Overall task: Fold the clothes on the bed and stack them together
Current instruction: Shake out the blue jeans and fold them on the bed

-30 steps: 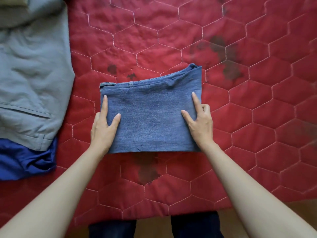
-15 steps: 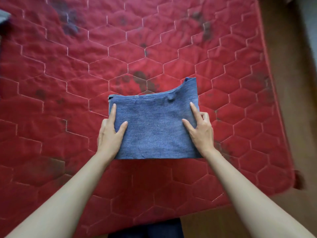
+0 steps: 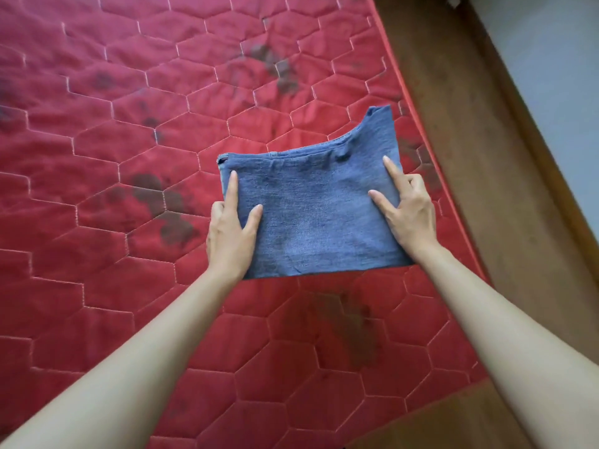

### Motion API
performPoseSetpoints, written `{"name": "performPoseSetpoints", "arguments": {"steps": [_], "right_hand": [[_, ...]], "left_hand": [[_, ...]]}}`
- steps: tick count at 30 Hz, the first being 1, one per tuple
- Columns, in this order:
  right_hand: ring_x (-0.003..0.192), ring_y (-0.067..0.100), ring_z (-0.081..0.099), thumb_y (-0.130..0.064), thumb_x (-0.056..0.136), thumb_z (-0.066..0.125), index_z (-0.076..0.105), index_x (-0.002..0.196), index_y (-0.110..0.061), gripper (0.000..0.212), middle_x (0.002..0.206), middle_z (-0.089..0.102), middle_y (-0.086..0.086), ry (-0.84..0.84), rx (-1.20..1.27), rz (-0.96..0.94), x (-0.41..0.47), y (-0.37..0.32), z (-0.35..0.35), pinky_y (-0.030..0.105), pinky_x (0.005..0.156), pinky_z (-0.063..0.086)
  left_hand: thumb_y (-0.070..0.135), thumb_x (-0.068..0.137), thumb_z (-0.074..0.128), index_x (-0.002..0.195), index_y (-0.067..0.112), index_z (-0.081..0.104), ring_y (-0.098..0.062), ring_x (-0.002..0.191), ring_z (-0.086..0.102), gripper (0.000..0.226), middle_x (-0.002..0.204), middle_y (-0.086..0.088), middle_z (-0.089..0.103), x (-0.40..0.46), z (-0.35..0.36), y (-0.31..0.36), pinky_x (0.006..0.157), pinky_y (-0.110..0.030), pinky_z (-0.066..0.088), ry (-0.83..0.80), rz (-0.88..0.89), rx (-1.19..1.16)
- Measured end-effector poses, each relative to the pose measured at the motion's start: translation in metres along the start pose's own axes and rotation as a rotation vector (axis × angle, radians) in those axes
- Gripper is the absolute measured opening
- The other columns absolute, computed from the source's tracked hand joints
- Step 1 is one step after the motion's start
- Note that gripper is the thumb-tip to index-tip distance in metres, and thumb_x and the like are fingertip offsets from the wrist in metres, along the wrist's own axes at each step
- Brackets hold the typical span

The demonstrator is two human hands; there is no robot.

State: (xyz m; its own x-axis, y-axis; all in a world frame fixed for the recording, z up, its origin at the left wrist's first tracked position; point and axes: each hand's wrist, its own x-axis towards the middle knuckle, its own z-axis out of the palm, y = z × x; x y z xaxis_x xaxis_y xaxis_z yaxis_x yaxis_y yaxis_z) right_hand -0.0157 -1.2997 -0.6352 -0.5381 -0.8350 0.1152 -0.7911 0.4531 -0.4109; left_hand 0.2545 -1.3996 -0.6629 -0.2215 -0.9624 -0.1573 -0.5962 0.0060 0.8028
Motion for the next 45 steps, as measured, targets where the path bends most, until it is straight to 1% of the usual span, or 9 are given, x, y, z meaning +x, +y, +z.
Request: {"name": "performPoseSetpoints", "arguments": {"steps": [11, 14, 16, 21, 23, 30, 37, 41, 45], "right_hand": [[0.095, 0.026, 0.057, -0.046, 0.095, 0.053, 0.027, 0.150, -0.035, 0.062, 0.116, 0.044, 0.004, -0.158, 0.017, -0.072, 0.108, 0.093, 0.019, 0.041, 0.077, 0.050], [0.132, 0.033, 0.039, -0.047, 0.098, 0.044, 0.012, 0.154, -0.028, 0.068, 0.151, 0.025, 0.015, -0.358, -0.055, 0.014, 0.118, 0.111, 0.048, 0.044, 0.102, 0.039], [0.143, 0.035, 0.022, -0.047, 0.099, 0.043, 0.012, 0.155, -0.024, 0.067, 0.158, 0.013, 0.020, -0.355, -0.111, -0.001, 0.116, 0.110, 0.062, 0.046, 0.113, 0.026], [0.148, 0.029, 0.013, -0.042, 0.099, 0.044, 0.025, 0.152, -0.022, 0.059, 0.159, 0.016, 0.016, -0.292, -0.157, -0.333, 0.096, 0.065, 0.098, 0.047, 0.118, 0.012], [0.149, 0.026, 0.011, -0.042, 0.100, 0.040, 0.024, 0.152, -0.024, 0.057, 0.160, 0.016, 0.013, -0.342, -0.185, -0.425, 0.086, 0.045, 0.117, 0.050, 0.119, 0.009], [0.149, 0.021, 0.010, -0.048, 0.100, 0.033, 0.022, 0.152, -0.028, 0.057, 0.161, 0.015, 0.005, -0.313, -0.282, -0.315, 0.091, 0.068, 0.136, 0.046, 0.120, 0.000], [0.150, 0.023, 0.002, -0.039, 0.103, 0.031, 0.015, 0.154, -0.018, 0.058, 0.162, 0.003, 0.007, -0.349, -0.398, -0.201, 0.097, 0.119, 0.096, 0.046, 0.120, 0.007], [0.147, 0.030, 0.017, -0.027, 0.102, 0.038, 0.035, 0.147, -0.007, 0.049, 0.157, 0.022, 0.018, -0.261, -0.325, -0.166, 0.089, 0.094, 0.081, 0.045, 0.119, 0.014], [0.136, 0.031, 0.041, -0.020, 0.098, 0.047, 0.055, 0.131, -0.005, 0.037, 0.142, 0.048, 0.017, -0.202, -0.200, -0.272, 0.056, 0.049, 0.075, 0.044, 0.113, 0.031]], "left_hand": [[0.036, 0.097, 0.053, 0.153, 0.037, 0.017, -0.025, 0.105, 0.050, 0.066, 0.113, -0.009, 0.046, 0.047, 0.098, 0.046, 0.090, -0.031, 0.034, 0.107, -0.086, 0.080], [0.033, 0.098, 0.048, 0.154, 0.027, 0.016, -0.033, 0.119, 0.044, 0.065, 0.131, -0.015, 0.041, 0.054, 0.115, 0.030, 0.099, -0.045, 0.037, 0.091, -0.196, 0.310], [0.025, 0.097, 0.050, 0.153, 0.013, 0.020, -0.038, 0.134, 0.031, 0.065, 0.146, -0.020, 0.032, 0.054, 0.122, 0.023, 0.109, -0.051, 0.030, 0.122, -0.200, 0.474], [0.017, 0.093, 0.050, 0.147, 0.008, 0.036, -0.036, 0.143, 0.026, 0.056, 0.153, -0.019, 0.031, 0.051, 0.147, 0.025, 0.114, -0.056, 0.019, 0.067, 0.296, 0.694], [0.020, 0.093, 0.047, 0.148, 0.013, 0.037, -0.034, 0.144, 0.026, 0.056, 0.155, -0.016, 0.030, 0.054, 0.163, 0.030, 0.114, -0.057, 0.018, -0.003, 0.357, 0.742], [0.045, 0.096, 0.028, 0.152, 0.019, 0.025, -0.025, 0.149, 0.013, 0.062, 0.161, -0.008, 0.016, 0.075, 0.168, 0.004, 0.118, -0.049, 0.003, -0.091, 0.215, 0.838], [0.038, 0.102, 0.030, 0.154, 0.011, 0.011, -0.016, 0.150, 0.002, 0.062, 0.163, -0.002, 0.001, 0.066, 0.146, 0.005, 0.118, -0.049, 0.010, -0.040, 0.016, 0.773], [0.027, 0.101, 0.040, 0.149, 0.007, 0.031, -0.032, 0.145, 0.023, 0.053, 0.158, -0.016, 0.023, 0.046, 0.118, 0.003, 0.113, -0.052, 0.021, 0.057, -0.026, 0.692], [0.012, 0.093, 0.053, 0.131, 0.001, 0.054, -0.038, 0.119, 0.052, 0.039, 0.135, -0.021, 0.053, 0.008, 0.076, -0.018, 0.097, -0.052, 0.038, 0.166, 0.082, 0.673]]}}
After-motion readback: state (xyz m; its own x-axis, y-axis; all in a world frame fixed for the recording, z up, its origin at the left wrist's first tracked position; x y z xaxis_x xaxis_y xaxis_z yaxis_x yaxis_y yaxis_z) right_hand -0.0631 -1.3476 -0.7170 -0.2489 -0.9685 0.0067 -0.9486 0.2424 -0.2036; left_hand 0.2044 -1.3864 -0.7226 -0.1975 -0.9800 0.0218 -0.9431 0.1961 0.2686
